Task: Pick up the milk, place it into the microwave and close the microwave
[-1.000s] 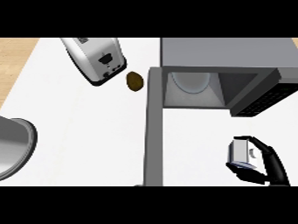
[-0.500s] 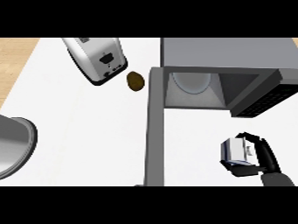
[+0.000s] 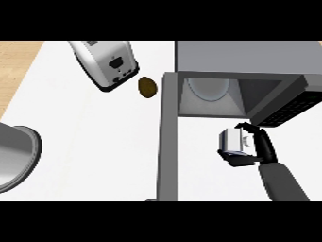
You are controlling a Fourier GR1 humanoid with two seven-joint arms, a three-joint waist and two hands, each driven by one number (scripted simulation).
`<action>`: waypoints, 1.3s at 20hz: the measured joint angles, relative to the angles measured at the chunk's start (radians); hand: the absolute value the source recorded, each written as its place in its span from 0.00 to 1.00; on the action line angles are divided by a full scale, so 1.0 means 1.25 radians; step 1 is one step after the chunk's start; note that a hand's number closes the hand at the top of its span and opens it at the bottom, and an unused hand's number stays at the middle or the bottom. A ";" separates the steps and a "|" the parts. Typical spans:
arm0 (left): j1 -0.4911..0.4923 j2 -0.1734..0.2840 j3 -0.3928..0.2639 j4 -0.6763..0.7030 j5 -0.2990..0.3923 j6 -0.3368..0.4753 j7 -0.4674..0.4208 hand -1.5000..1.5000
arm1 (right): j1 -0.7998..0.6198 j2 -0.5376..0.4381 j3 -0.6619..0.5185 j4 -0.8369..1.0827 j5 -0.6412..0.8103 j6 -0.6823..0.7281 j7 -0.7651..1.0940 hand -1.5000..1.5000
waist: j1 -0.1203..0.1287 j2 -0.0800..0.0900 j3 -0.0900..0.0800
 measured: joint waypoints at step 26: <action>-0.080 0.011 0.107 0.072 0.053 -0.034 0.079 0.00 | -0.157 0.081 0.137 -0.334 0.001 0.062 0.393 1.00 | -0.016 -0.004 -0.001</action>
